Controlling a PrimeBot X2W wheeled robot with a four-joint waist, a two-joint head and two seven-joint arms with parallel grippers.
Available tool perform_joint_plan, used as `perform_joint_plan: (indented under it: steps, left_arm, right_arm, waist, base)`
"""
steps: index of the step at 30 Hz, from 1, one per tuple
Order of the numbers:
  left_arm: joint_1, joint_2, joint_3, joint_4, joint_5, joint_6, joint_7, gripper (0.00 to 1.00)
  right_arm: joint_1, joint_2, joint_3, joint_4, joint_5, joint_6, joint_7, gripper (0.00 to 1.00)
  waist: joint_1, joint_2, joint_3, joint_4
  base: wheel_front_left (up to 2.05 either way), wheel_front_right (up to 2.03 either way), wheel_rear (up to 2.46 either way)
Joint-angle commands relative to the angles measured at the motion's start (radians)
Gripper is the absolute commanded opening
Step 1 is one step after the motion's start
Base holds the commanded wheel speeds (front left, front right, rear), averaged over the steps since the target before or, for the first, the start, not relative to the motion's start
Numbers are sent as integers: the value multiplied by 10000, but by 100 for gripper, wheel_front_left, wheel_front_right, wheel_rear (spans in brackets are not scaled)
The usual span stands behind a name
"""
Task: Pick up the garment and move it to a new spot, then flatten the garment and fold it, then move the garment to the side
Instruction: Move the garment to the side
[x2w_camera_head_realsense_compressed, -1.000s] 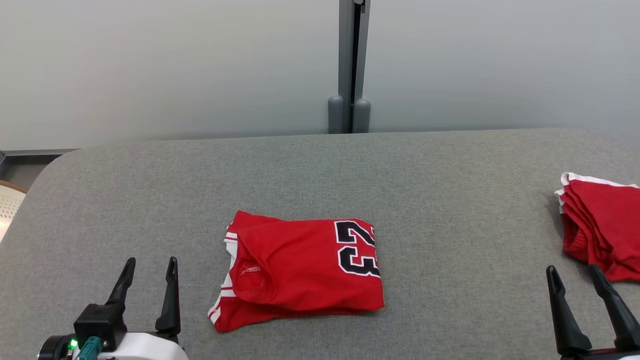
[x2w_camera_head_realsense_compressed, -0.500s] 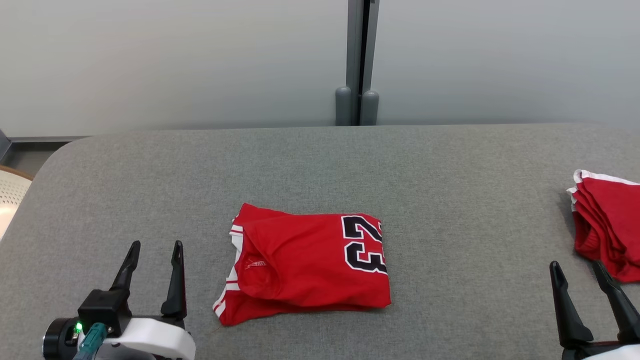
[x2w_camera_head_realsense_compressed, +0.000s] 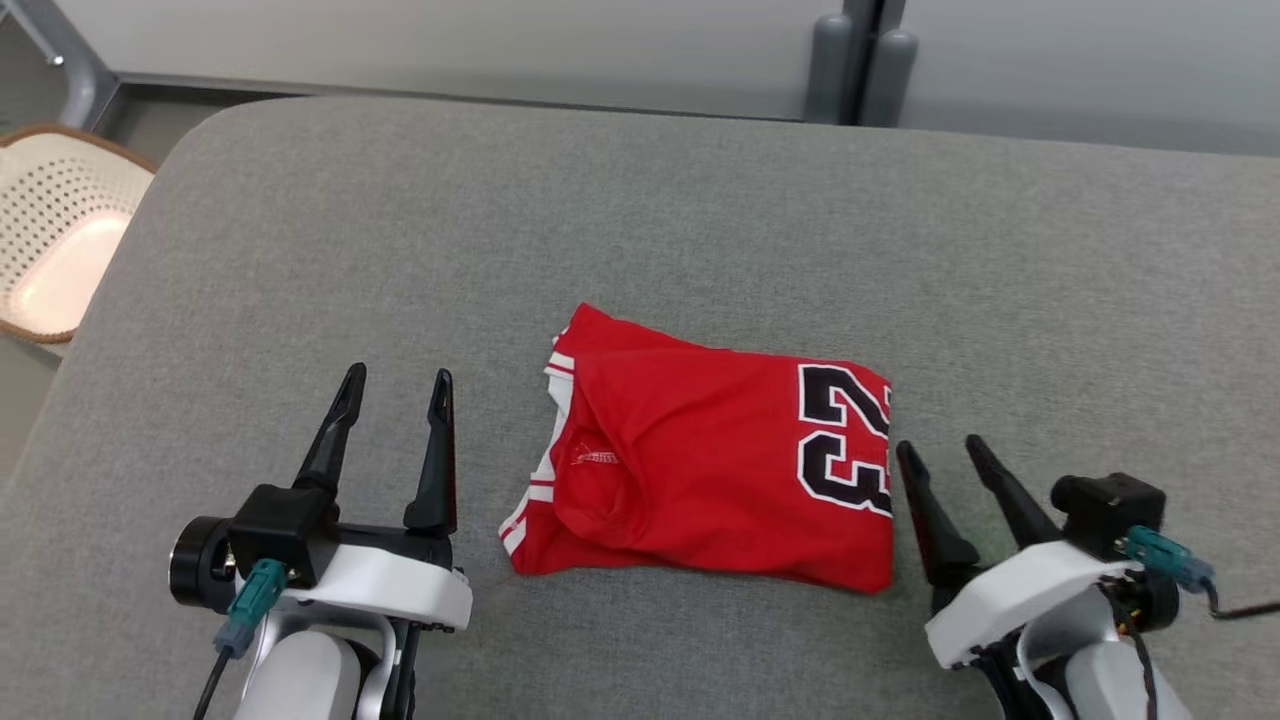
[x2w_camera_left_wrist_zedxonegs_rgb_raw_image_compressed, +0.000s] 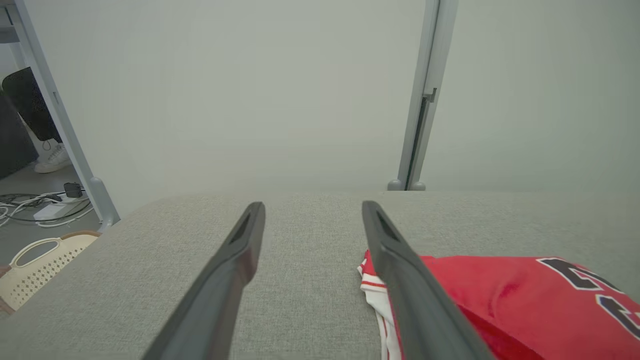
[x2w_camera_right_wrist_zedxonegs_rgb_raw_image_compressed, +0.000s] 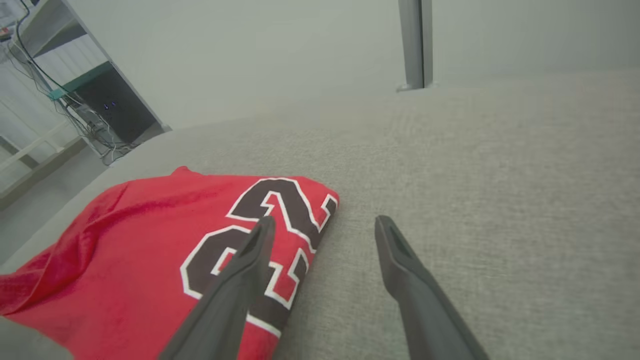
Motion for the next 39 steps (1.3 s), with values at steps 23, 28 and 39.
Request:
perform_joint_plan:
  steps: [23,28,39]
  left_arm:
    - [-269,20,360,-610,515,93,-175,100]
    - [-390,159,372,-893,583,38,-176,100]
    - [-985,302,85,-1203,750,-117,30,100]
  right_arm:
    - [-1371,-3083,2728,-1006,-189,-8,516,0]
    - [-1228,-4495,2425,-2514,-155,-11,821,0]
    - [-2450,-5983,2063,-2425,400,-12,554,0]
  waist:
    - [0,0,689,-1847]
    - [0,0,729,-3371]
    - [0,0,1483,-4617]
  base:
    - [0,0,0]
    - [0,0,0]
    - [0,0,0]
